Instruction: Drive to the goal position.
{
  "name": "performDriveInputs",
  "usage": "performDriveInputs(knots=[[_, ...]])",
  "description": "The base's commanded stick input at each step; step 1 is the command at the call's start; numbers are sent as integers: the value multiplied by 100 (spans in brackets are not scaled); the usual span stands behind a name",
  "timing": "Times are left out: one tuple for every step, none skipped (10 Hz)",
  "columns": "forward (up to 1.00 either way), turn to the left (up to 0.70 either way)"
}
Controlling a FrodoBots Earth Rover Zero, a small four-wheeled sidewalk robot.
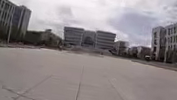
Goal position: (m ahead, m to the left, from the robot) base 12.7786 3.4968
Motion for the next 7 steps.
performDriveInputs(knots=[[100,0],[100,0],[100,0],[100,0],[100,0],[100,0],[100,0]])
